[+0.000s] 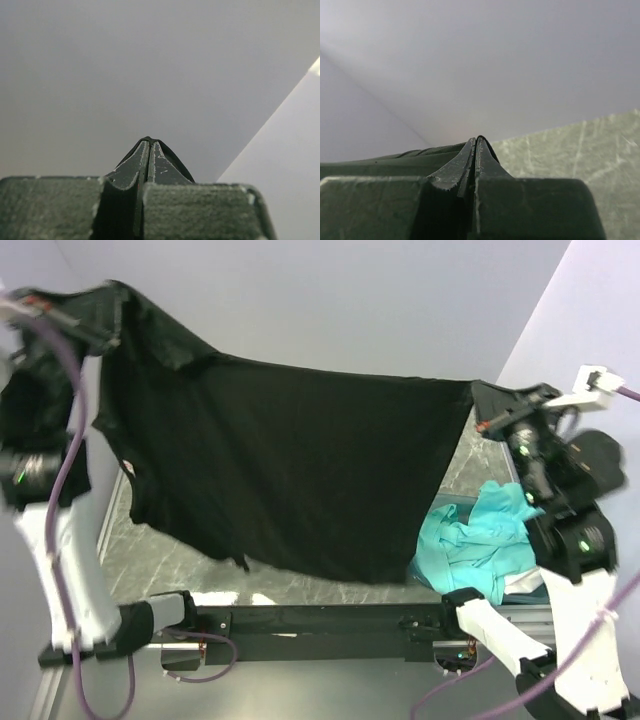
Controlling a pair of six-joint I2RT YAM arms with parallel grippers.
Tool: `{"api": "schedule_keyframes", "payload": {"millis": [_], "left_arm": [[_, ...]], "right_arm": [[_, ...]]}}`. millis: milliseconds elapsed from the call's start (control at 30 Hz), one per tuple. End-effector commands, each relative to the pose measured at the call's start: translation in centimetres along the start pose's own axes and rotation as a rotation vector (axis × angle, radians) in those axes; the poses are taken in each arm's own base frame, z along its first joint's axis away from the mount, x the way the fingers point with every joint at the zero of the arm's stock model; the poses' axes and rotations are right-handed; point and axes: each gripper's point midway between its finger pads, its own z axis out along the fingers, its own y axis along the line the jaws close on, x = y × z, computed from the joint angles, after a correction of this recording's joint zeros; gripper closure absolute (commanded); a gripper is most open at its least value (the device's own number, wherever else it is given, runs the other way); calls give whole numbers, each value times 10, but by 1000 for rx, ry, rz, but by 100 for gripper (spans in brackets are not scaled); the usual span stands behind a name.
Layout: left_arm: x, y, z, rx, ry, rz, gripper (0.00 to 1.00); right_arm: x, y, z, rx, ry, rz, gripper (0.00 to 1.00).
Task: Fold and stack the t-shirts
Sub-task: Flatten the tshirt out
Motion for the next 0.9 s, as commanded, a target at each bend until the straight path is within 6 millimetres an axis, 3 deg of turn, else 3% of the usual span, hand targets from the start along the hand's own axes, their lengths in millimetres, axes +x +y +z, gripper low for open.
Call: {"api": "schedule_keyframes", "payload": {"millis": [0,67,100,133,167,200,233,267,300,333,367,400,433,467,500,533,567,600,633,700,767,800,833,867], "left_arm": [[80,60,51,-44,183,-87,99],[117,87,65,-70,260,-117,99],[145,111,80,-94,305,-131,99],[166,122,86,-91,349,-151,99],[186,136,93,-97,389,-166,99],[228,168,106,-135,467,-201,99],[251,182,111,-148,513,-216,99],[258,187,120,-145,534,-219,99],[299,218,127,-192,601,-247,99],[314,230,130,-203,626,-250,99],[318,232,138,-187,625,-253,83],[346,253,141,-211,661,-273,70],[345,253,150,-198,648,-266,59],[364,267,151,-210,673,-281,41],[367,269,154,-206,674,-279,26],[364,267,159,-193,665,-275,17],[365,267,159,-192,668,-274,2],[364,265,158,-190,668,-272,1],[359,264,157,-189,664,-261,1],[350,256,145,-201,667,-249,1],[351,253,123,-236,701,-238,1],[354,254,113,-260,721,-234,1],[369,264,95,-309,767,-235,1],[366,260,86,-319,779,-232,1]], "right_arm": [[35,-35,40,128,48,-21,100],[60,-56,66,174,75,-54,100],[78,-73,76,219,97,-74,100],[83,-80,87,231,87,-78,100],[106,-98,105,266,131,-88,100],[118,-113,115,293,150,-86,100],[127,-122,126,307,162,-82,100],[150,-140,146,335,200,-74,100],[152,-149,158,351,202,-71,100],[180,-169,179,380,250,-76,100],[191,-180,190,396,271,-79,100],[186,-182,207,395,258,-78,100],[222,-208,224,430,335,-81,100],[234,-219,235,445,366,-79,92],[216,-214,258,419,334,-75,79],[260,-240,266,458,452,-74,52],[267,-247,274,469,479,-78,45],[248,-233,295,434,441,-86,42],[272,-246,296,457,510,-104,37],[268,-238,305,427,512,-108,29],[266,-231,303,410,512,-114,25],[275,-234,296,415,535,-113,25],[266,-225,293,395,517,-106,24],[269,-217,289,377,528,-102,24]]}}
